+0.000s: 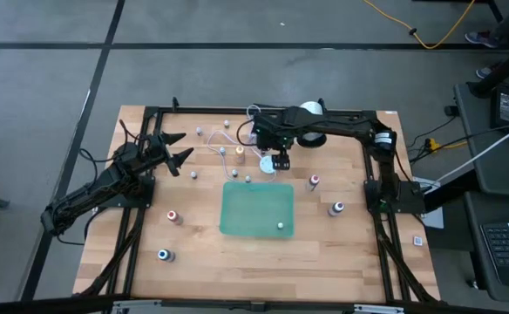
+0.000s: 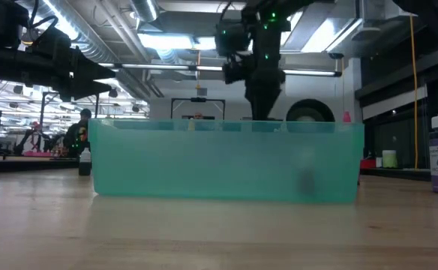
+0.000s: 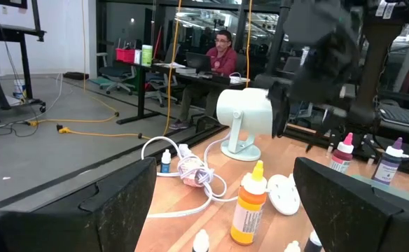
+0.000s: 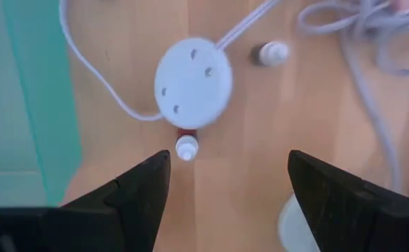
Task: Pick & Place food coloring
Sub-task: Put the top small pink food coloring bottle into the bin
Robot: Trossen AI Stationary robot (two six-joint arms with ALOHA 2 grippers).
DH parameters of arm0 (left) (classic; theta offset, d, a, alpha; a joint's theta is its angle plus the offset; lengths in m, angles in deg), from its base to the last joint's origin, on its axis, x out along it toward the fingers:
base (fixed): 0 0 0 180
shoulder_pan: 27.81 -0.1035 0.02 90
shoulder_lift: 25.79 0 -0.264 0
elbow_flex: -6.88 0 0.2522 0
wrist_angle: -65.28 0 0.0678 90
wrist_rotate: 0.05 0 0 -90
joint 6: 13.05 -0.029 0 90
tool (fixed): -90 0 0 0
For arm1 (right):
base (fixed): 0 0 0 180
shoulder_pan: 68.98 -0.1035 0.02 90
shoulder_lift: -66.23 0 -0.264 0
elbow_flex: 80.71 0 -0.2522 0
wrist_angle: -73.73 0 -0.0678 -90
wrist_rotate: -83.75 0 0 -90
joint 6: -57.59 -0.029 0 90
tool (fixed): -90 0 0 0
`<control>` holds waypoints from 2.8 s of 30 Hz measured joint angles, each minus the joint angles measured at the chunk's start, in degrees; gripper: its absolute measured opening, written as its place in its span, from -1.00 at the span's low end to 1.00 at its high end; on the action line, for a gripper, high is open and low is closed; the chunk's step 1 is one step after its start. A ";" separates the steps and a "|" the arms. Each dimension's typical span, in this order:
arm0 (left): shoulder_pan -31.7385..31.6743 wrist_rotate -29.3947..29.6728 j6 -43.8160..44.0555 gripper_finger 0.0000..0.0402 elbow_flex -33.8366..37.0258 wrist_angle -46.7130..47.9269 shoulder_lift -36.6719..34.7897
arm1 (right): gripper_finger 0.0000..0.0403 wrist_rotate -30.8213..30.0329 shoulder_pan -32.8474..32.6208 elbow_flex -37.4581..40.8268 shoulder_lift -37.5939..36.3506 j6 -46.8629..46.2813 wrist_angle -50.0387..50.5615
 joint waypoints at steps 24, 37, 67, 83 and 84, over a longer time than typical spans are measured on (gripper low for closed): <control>0.01 -0.01 0.00 0.66 0.00 0.00 0.01 | 0.43 1.69 -0.66 11.06 0.01 2.69 -8.23; 0.00 -0.01 0.00 0.66 0.00 0.01 0.01 | 0.43 2.71 -0.66 17.15 0.01 4.22 -14.02; 0.01 -0.01 0.00 0.66 -0.02 0.00 0.01 | -0.62 3.06 -0.64 17.72 0.01 1.70 -15.37; 0.00 0.00 0.00 0.66 -0.02 0.00 0.00 | -0.67 -0.07 -1.07 11.38 -4.08 -1.01 -6.17; 0.00 -0.02 0.00 0.66 0.00 0.00 0.00 | -0.68 -0.15 -1.34 10.60 -4.36 -1.02 -4.89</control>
